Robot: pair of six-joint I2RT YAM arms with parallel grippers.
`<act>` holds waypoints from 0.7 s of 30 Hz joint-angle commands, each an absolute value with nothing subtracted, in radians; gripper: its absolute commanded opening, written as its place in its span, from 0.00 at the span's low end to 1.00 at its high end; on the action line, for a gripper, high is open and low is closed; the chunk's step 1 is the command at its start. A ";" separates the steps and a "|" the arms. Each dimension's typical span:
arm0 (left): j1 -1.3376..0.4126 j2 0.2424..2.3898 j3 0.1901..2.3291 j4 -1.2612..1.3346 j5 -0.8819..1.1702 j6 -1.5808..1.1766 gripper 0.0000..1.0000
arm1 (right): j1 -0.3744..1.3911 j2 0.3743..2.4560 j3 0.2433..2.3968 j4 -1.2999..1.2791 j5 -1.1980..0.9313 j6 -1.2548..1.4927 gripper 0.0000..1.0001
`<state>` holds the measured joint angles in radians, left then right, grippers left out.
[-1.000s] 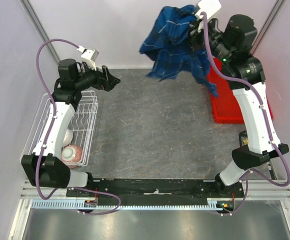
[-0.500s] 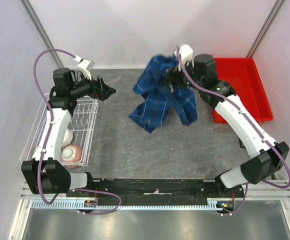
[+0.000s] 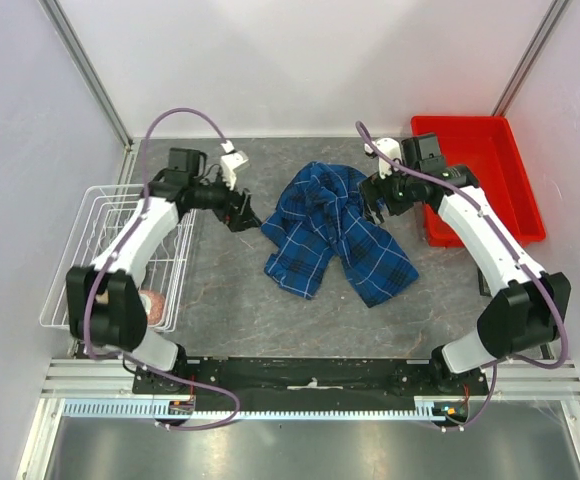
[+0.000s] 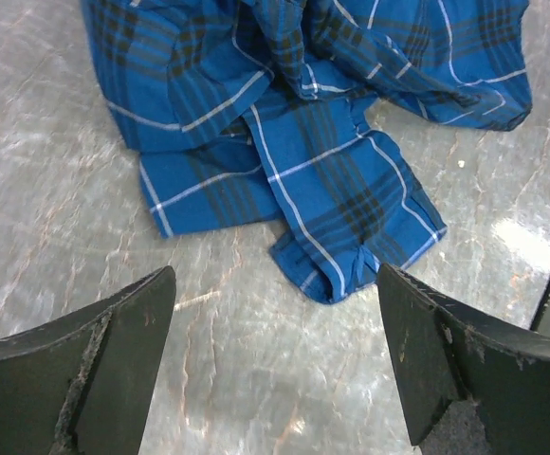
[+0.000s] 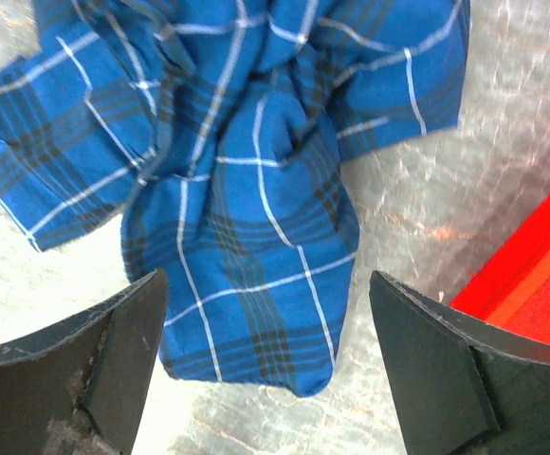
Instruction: Pin the brooch onto the clothing
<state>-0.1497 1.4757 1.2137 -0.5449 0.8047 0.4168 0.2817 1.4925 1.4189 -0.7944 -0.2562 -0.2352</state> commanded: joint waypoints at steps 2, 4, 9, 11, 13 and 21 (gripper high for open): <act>-0.259 1.673 1.376 -0.494 0.713 0.503 0.93 | 0.209 1.537 1.414 -0.867 -0.301 -0.252 0.92; -0.290 1.744 1.462 -0.451 0.675 0.448 0.93 | 0.201 1.537 1.405 -0.868 -0.299 -0.247 0.91; -0.304 1.994 1.678 -0.428 0.641 0.325 0.91 | 0.195 1.522 1.384 -0.868 -0.288 -0.242 0.91; -0.302 2.035 1.721 -0.460 0.727 0.316 0.84 | 0.193 1.508 1.385 -0.871 -0.287 -0.244 0.90; -0.304 2.023 1.706 -0.442 0.869 0.333 0.79 | 0.189 1.496 1.384 -0.873 -0.278 -0.248 0.90; -0.336 1.957 1.563 -0.308 0.916 0.235 0.84 | 0.180 1.471 1.358 -0.877 -0.284 -0.245 0.90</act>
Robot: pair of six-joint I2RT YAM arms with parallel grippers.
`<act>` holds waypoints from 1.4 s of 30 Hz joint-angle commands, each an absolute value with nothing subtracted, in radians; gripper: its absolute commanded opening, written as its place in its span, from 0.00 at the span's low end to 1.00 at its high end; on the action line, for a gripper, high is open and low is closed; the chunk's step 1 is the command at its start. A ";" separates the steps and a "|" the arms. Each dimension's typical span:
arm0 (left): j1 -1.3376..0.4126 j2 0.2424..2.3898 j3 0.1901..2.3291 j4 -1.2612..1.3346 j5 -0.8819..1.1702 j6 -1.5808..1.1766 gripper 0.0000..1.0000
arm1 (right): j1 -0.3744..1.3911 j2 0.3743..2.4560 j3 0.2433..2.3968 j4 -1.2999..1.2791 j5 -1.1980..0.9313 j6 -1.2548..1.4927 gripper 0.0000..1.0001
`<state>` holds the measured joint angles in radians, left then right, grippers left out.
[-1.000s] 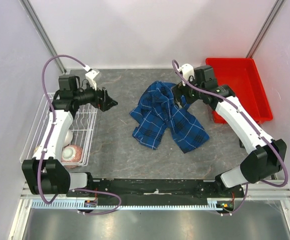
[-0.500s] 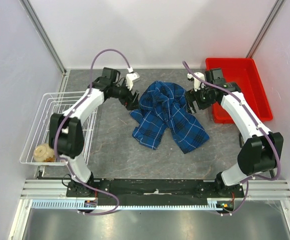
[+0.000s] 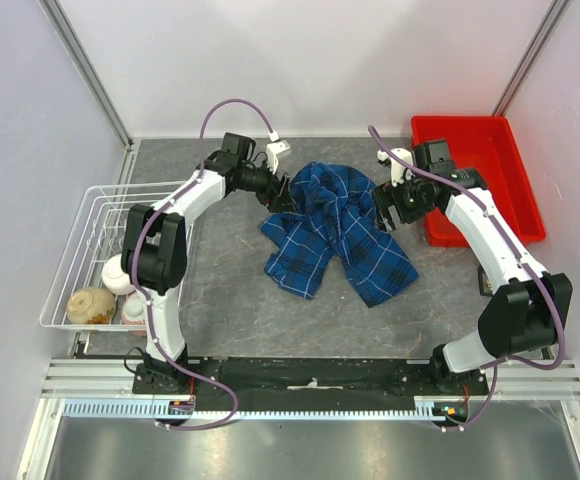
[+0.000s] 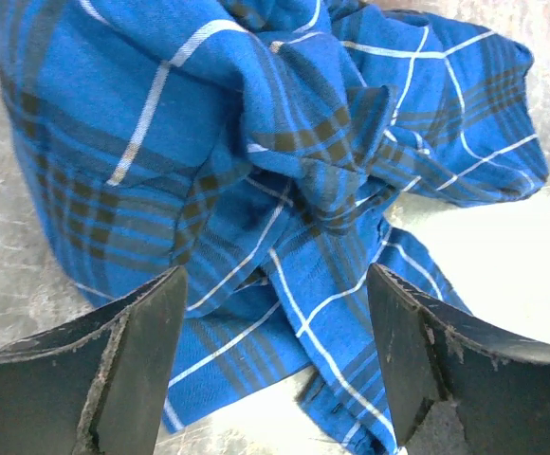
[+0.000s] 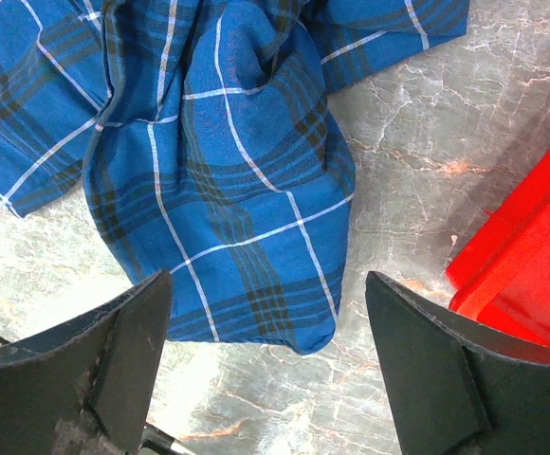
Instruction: Pin the brooch onto the clothing
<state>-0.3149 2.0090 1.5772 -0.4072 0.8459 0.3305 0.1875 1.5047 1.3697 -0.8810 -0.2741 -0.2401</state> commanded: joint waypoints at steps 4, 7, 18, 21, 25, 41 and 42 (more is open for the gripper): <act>-0.373 1.989 1.555 -0.273 0.839 0.210 0.77 | 0.173 1.488 1.365 -0.876 -0.282 -0.249 0.90; -0.393 1.999 1.548 -0.224 0.844 0.167 0.72 | 0.170 1.494 1.370 -0.876 -0.281 -0.252 0.89; -0.423 2.056 1.655 -0.229 0.786 0.091 0.27 | 0.161 1.514 1.394 -0.864 -0.264 -0.255 0.89; -0.413 2.040 1.733 -0.238 0.781 0.087 0.02 | 0.158 1.522 1.397 -0.844 -0.259 -0.245 0.89; -0.413 1.991 1.877 -0.252 0.779 0.084 0.02 | 0.153 1.554 1.442 -0.825 -0.247 -0.248 0.88; -0.511 1.567 1.877 -0.656 0.999 0.450 0.02 | 0.114 1.597 1.552 -0.827 -0.271 -0.261 0.88; -0.518 1.536 1.817 -0.676 0.988 0.487 0.02 | 0.114 1.594 1.548 -0.828 -0.275 -0.262 0.88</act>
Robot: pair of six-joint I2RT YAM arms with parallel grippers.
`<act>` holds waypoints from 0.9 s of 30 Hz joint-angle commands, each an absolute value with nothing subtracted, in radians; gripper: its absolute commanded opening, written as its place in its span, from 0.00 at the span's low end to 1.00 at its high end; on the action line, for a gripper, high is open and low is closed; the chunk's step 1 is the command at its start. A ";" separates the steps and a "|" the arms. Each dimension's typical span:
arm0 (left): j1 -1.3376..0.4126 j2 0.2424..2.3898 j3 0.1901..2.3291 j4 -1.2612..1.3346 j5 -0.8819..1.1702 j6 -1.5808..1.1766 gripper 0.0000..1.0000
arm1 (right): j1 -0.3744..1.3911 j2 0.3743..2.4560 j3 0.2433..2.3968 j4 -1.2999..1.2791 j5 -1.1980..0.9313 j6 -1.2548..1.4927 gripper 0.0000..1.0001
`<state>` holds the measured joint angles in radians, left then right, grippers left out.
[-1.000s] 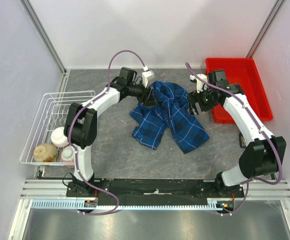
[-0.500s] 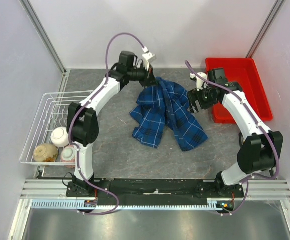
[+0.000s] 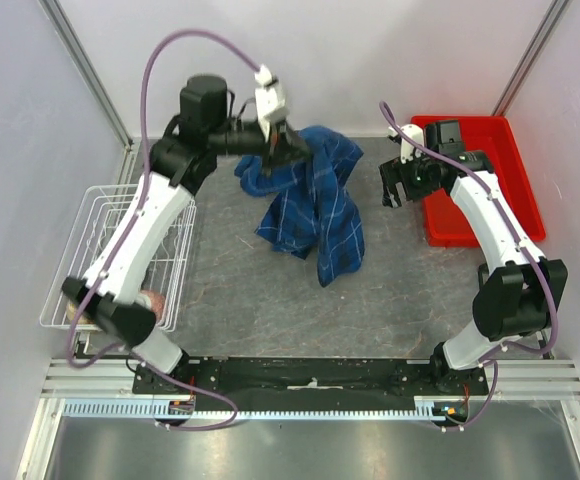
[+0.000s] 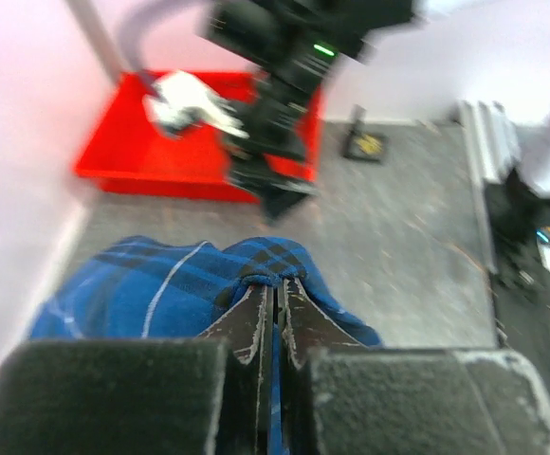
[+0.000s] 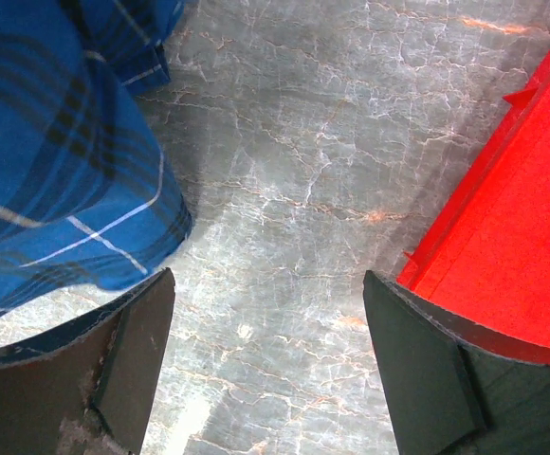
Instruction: Pin the brooch onto the clothing
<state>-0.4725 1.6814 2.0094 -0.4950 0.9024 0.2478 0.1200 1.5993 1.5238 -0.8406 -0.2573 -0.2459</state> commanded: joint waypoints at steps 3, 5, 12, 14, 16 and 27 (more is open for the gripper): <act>-0.555 1.476 1.657 -0.839 0.971 0.658 0.02 | 0.114 1.591 1.537 -0.833 -0.291 -0.271 0.88; -0.615 1.456 1.533 -0.905 0.928 0.737 0.02 | 0.114 1.591 1.525 -0.838 -0.302 -0.279 0.88; -0.764 1.471 1.290 -0.925 0.741 0.799 0.22 | 0.114 1.615 1.523 -0.879 -0.360 -0.298 0.89; -0.736 1.503 1.315 -0.943 0.771 0.781 0.46 | 0.115 1.621 1.529 -0.896 -0.403 -0.304 0.92; -0.642 1.509 1.342 -0.934 0.831 0.729 0.61 | 0.121 1.624 1.531 -0.917 -0.443 -0.310 0.98; -0.062 1.430 1.315 -0.516 1.003 0.160 0.98 | 0.520 1.520 1.439 -0.773 -0.325 -0.368 0.98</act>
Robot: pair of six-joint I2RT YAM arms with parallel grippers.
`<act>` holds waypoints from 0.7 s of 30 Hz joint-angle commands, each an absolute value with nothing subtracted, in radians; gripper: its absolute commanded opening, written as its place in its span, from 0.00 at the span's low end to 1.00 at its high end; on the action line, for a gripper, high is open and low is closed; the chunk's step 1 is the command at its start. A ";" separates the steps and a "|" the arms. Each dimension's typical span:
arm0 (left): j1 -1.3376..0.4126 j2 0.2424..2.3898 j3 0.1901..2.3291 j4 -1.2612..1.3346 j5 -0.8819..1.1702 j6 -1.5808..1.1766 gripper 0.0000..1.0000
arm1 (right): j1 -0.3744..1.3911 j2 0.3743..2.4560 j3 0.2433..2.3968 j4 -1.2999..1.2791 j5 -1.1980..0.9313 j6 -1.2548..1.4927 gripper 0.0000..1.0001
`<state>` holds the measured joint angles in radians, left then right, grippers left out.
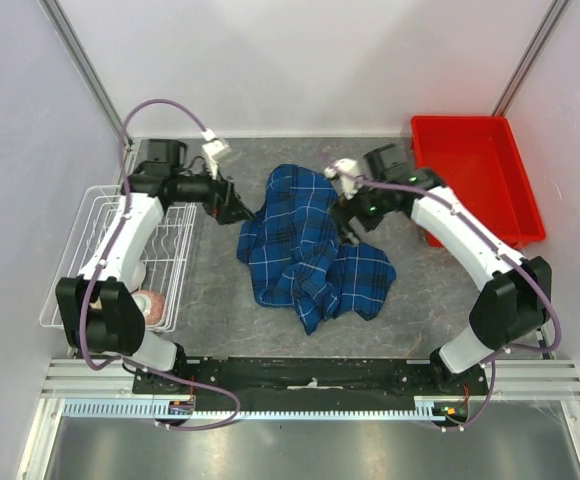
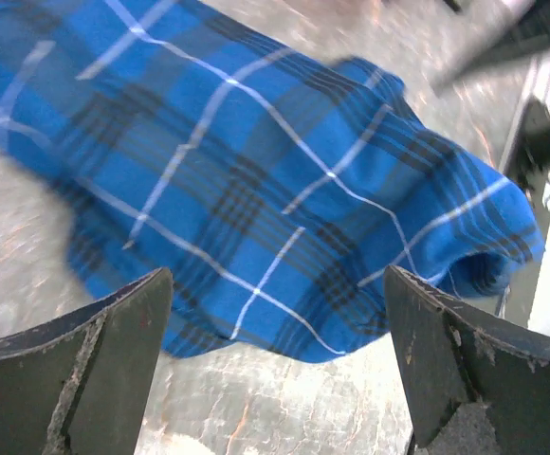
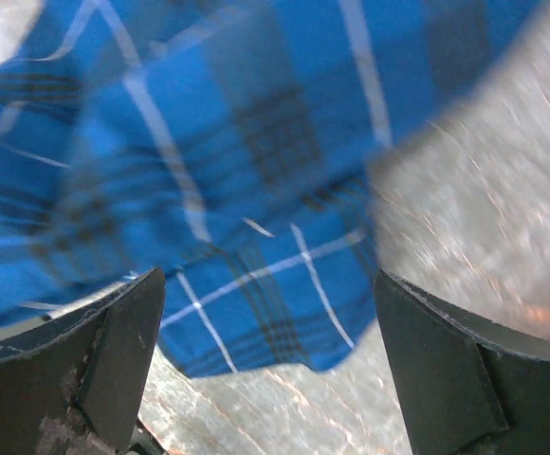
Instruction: Pin the brooch onto the clothing
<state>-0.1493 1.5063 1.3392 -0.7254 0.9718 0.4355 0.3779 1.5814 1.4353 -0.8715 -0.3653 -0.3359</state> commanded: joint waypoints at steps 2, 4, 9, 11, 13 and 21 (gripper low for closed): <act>-0.012 1.427 1.308 -0.482 0.958 0.100 0.98 | 0.637 1.540 1.457 -0.765 -0.286 -0.394 0.98; -0.002 1.422 1.307 -0.480 0.925 0.078 0.98 | 0.721 1.560 1.463 -0.758 -0.253 -0.434 0.97; 0.035 1.385 1.249 -0.482 0.824 0.041 0.98 | 0.960 1.681 1.497 -0.739 -0.141 -0.512 0.96; 0.057 1.356 1.223 -0.470 0.809 0.015 0.98 | 1.012 1.741 1.532 -0.742 -0.120 -0.532 0.95; 0.084 1.333 1.192 -0.460 0.808 0.009 0.98 | 1.046 1.770 1.555 -0.744 -0.104 -0.545 0.95; 0.166 1.301 1.170 -0.436 0.805 -0.058 0.98 | 1.100 1.827 1.664 -0.821 -0.008 -0.604 0.97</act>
<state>0.1322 1.3449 1.1656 -0.4839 0.8070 0.0093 1.0908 1.8400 1.5650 -0.7753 -0.0990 -0.5499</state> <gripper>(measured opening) 0.977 0.965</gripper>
